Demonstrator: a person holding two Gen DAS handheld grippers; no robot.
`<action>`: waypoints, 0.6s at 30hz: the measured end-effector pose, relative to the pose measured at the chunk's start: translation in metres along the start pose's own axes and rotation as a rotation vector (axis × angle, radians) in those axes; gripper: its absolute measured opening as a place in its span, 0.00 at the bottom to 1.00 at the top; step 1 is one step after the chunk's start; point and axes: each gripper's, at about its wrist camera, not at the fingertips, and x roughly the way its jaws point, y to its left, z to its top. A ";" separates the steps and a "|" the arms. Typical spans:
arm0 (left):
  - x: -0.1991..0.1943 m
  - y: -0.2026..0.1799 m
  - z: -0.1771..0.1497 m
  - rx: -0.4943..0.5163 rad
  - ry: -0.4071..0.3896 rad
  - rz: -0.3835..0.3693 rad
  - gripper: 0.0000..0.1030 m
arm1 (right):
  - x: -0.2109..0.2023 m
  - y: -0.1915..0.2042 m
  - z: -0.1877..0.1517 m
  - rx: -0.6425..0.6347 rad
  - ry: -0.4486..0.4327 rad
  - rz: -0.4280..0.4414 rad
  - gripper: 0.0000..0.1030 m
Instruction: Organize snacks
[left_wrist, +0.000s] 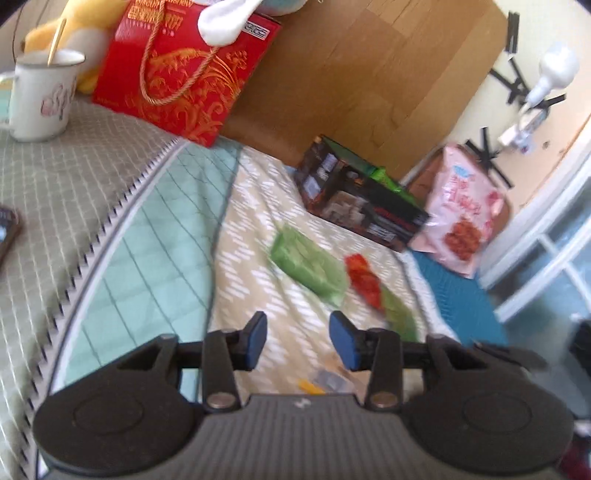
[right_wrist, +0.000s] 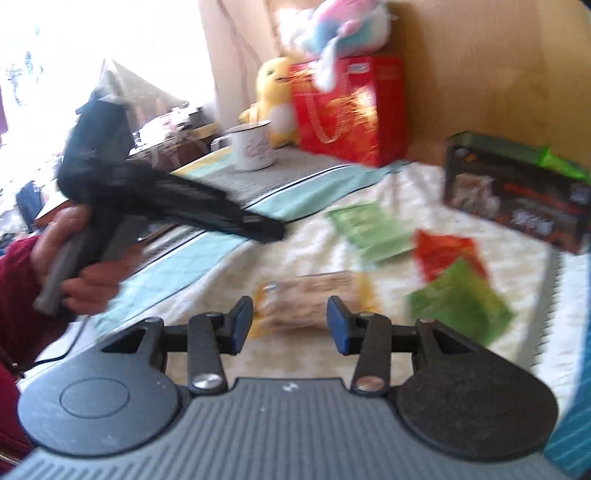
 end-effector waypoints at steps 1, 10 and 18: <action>-0.002 -0.001 -0.004 -0.013 0.016 -0.038 0.43 | 0.001 -0.004 0.002 0.003 0.002 -0.013 0.46; 0.009 -0.011 -0.035 -0.072 0.120 -0.121 0.52 | 0.034 -0.018 -0.006 -0.002 0.089 0.034 0.58; 0.024 -0.012 -0.029 -0.069 0.148 -0.094 0.40 | 0.020 -0.004 -0.021 0.019 0.078 0.086 0.33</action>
